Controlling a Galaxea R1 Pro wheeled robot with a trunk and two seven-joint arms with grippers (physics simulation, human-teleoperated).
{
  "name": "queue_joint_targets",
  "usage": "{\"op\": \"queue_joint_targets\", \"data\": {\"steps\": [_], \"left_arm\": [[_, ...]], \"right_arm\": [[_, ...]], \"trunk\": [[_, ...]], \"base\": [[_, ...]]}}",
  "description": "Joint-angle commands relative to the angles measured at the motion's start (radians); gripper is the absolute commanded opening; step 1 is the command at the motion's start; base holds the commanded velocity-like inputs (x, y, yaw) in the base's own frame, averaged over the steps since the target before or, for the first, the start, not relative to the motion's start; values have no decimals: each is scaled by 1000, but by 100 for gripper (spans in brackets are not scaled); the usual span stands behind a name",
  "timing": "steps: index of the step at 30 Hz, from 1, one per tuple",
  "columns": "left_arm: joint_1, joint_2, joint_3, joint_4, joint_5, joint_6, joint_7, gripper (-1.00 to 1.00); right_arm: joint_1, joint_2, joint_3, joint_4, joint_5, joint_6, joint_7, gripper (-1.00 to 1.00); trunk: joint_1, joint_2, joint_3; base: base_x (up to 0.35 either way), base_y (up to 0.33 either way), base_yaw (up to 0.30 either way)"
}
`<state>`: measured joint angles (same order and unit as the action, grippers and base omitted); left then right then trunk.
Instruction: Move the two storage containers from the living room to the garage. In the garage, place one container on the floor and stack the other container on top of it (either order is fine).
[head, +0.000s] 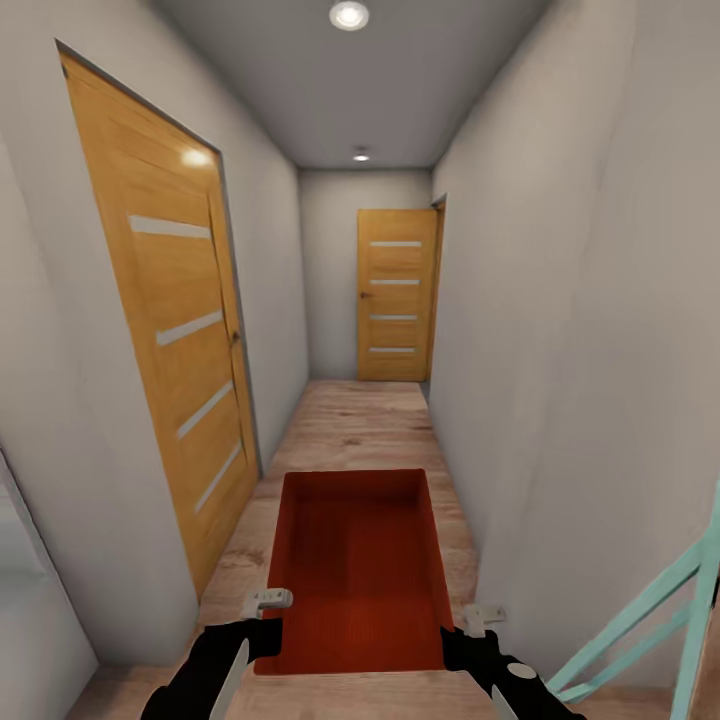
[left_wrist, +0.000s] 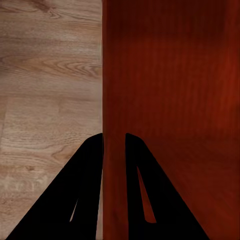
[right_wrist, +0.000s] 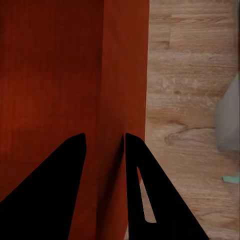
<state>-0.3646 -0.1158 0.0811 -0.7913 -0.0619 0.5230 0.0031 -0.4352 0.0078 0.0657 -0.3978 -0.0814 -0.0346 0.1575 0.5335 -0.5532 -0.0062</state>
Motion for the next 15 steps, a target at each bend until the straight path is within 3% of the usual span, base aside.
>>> {"op": "queue_joint_targets", "data": {"steps": [1, 15], "left_arm": [[0, 16, 6, -16, 8, -22, -6, -100], [0, 16, 6, -16, 8, -23, -6, -100]], "right_arm": [[0, -2, 2, 4, -9, -4, 42, -100], [0, -2, 2, 4, -9, -5, 42, -100]], "trunk": [[1, -1, -1], [1, -1, -1]], "base": [[320, 103, -132], [320, 102, -14]]}}
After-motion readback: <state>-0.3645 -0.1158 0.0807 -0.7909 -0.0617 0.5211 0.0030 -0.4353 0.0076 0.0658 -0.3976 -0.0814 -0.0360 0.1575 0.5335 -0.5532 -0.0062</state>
